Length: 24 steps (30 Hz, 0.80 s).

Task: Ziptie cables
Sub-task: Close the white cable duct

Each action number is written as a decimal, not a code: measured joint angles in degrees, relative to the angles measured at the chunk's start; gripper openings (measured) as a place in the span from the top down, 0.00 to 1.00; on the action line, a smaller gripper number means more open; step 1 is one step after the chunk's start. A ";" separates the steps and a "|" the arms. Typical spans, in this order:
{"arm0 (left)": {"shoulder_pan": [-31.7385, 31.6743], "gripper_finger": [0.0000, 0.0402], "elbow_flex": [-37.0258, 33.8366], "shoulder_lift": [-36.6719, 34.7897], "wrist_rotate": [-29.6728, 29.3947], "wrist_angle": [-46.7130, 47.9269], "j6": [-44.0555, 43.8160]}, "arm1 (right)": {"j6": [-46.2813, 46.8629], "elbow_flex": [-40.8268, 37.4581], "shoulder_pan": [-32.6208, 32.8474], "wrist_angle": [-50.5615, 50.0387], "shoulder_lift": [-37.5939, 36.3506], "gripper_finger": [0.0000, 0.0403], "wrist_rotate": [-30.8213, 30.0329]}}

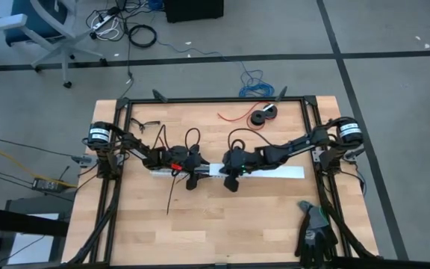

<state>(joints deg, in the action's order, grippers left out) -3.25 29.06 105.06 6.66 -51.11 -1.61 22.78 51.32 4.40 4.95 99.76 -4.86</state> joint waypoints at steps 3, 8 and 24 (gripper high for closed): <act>0.00 0.39 0.09 0.01 0.04 0.00 -0.17 | -0.41 -0.06 0.00 -0.23 -0.60 1.00 0.03; 0.00 0.33 0.02 0.11 0.35 -0.75 -0.43 | 0.08 -0.06 0.05 -0.65 -0.38 1.00 -0.01; -0.02 0.30 -5.38 -4.13 0.94 -2.17 -0.28 | 2.24 0.00 0.02 -1.88 -0.43 1.00 -1.02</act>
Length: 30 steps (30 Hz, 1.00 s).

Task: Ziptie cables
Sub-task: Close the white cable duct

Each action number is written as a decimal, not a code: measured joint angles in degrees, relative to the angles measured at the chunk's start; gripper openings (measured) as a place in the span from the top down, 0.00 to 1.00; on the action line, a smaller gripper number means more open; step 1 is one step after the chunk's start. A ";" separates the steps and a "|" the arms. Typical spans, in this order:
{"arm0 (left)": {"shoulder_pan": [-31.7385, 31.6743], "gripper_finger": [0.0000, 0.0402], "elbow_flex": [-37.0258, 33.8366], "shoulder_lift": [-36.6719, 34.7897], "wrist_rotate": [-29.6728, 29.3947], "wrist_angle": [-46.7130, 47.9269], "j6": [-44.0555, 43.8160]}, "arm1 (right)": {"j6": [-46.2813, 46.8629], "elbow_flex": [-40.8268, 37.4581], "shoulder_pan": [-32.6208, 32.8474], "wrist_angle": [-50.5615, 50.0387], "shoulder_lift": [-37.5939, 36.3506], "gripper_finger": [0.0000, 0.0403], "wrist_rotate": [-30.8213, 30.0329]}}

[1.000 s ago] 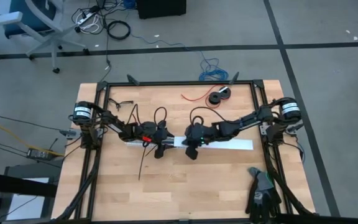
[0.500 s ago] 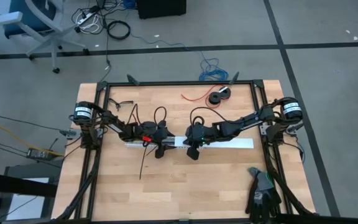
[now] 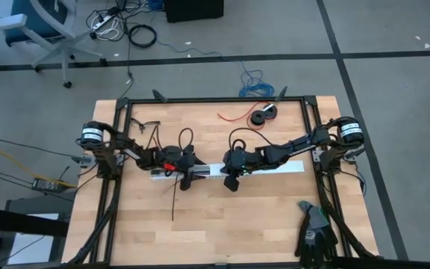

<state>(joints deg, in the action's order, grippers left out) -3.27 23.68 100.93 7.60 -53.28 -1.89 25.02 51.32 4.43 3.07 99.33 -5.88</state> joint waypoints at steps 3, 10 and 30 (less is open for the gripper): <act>0.00 0.30 -2.11 -1.83 0.00 -1.15 -0.04 | 0.06 -0.01 -0.18 -0.07 0.00 1.00 0.03; 0.23 0.30 -3.13 -1.51 -0.10 -1.35 -3.33 | 0.41 -0.05 -0.44 0.31 0.00 1.00 0.05; 2.49 0.41 -3.02 -1.40 -8.71 -1.00 -3.45 | -1.09 -0.07 -0.48 0.69 0.02 1.00 -0.34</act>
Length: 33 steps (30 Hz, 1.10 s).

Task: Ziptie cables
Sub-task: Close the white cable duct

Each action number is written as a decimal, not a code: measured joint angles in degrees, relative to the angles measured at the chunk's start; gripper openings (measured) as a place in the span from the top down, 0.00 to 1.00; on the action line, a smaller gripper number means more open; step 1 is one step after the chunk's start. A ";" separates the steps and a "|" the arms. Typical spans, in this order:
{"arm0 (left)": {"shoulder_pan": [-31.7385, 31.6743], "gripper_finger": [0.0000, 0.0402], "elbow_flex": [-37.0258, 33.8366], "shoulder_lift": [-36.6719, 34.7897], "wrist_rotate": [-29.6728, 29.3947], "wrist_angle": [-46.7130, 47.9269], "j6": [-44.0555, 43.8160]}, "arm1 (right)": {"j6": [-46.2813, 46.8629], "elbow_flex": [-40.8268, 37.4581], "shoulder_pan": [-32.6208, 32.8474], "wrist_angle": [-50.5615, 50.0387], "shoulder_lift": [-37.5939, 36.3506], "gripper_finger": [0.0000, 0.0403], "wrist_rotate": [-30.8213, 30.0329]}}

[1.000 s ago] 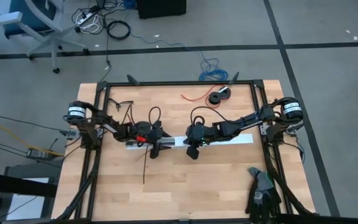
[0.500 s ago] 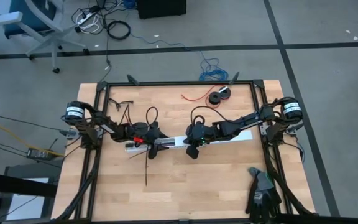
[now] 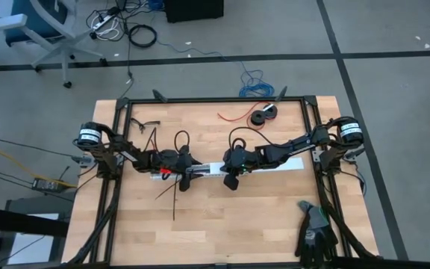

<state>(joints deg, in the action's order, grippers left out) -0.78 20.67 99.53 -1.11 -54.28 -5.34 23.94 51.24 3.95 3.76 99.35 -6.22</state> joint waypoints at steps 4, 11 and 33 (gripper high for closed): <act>0.00 0.42 0.03 0.00 -0.51 -0.02 0.20 | -1.54 -0.08 0.36 0.26 -1.21 1.00 -1.55; -0.02 0.42 0.02 0.00 -0.70 0.04 0.19 | -3.22 -0.11 2.28 -5.49 -8.07 1.00 -4.77; 0.13 0.42 -0.04 0.02 -0.54 -0.02 0.18 | -0.90 0.13 0.76 -0.35 0.21 1.00 -2.80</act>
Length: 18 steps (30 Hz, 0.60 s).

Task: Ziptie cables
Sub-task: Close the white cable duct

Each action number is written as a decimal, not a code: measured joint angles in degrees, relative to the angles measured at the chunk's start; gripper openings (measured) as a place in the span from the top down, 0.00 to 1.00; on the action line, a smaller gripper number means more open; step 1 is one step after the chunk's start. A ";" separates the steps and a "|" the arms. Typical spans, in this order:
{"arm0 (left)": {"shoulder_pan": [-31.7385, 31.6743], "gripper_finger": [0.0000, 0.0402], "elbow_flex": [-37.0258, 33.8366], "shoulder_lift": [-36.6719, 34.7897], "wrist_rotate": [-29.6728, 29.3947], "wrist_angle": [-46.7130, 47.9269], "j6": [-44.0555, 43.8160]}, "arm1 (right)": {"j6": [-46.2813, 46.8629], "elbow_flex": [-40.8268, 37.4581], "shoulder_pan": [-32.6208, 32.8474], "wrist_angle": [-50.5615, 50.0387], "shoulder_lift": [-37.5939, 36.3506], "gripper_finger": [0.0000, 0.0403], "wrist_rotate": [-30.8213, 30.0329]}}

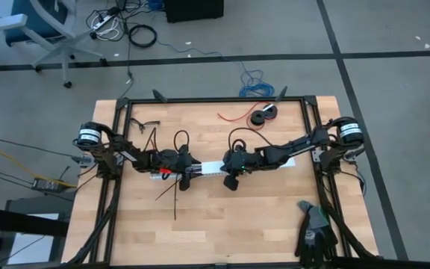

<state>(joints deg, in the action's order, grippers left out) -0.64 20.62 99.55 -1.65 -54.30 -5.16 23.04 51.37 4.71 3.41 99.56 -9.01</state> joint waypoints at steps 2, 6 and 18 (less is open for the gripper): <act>0.02 0.42 0.05 0.04 0.00 -0.12 0.04 | -0.23 -0.08 0.00 -0.43 -0.48 1.00 0.19; 0.00 0.40 0.07 0.04 0.40 -0.12 0.28 | -0.43 -0.09 0.00 -0.55 -0.71 1.00 0.26; 0.04 0.31 -0.22 -0.60 0.85 0.25 2.35 | -0.16 -0.09 -0.05 -1.08 -0.49 1.00 0.26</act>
<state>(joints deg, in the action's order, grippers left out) -0.60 20.40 98.95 -0.80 -54.05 -2.81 22.87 51.29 4.66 2.33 99.07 -8.75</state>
